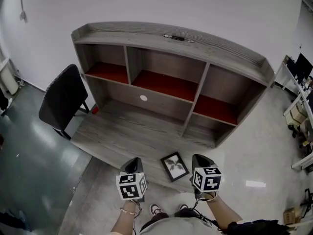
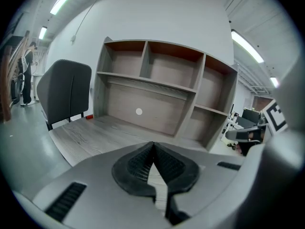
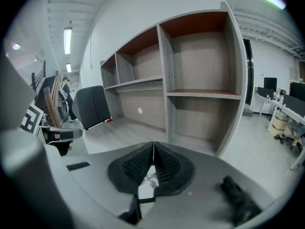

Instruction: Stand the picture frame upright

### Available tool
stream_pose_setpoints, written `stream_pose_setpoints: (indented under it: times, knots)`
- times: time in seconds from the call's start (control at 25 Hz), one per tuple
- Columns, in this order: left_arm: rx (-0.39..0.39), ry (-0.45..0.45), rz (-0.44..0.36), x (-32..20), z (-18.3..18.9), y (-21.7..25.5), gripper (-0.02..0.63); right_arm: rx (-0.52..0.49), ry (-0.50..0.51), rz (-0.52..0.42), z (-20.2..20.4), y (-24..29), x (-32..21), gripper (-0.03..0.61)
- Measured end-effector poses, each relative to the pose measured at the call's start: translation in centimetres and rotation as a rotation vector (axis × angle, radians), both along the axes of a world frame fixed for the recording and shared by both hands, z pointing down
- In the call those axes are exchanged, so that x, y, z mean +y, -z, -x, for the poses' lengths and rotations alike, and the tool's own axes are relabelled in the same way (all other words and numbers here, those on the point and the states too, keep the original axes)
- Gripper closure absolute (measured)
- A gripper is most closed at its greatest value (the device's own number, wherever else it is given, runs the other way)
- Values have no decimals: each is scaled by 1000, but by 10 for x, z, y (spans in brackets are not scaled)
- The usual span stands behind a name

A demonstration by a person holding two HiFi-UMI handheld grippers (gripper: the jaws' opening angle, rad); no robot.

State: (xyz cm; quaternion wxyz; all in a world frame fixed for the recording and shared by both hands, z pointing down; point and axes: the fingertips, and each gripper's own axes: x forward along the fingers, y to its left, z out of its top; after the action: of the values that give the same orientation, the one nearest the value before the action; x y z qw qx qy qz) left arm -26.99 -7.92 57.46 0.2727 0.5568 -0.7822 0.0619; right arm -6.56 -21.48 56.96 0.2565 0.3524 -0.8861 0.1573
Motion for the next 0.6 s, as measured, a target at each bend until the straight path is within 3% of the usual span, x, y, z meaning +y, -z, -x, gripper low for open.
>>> stream_pose_setpoints:
  times: [0.28, 0.6]
  knots:
    - [22, -22, 36, -11, -14, -19, 601, -4, 4, 32, 1, -14, -9, 546]
    - [48, 29, 75, -11, -21, -40, 601, 19, 62, 60, 4, -36, -20, 546]
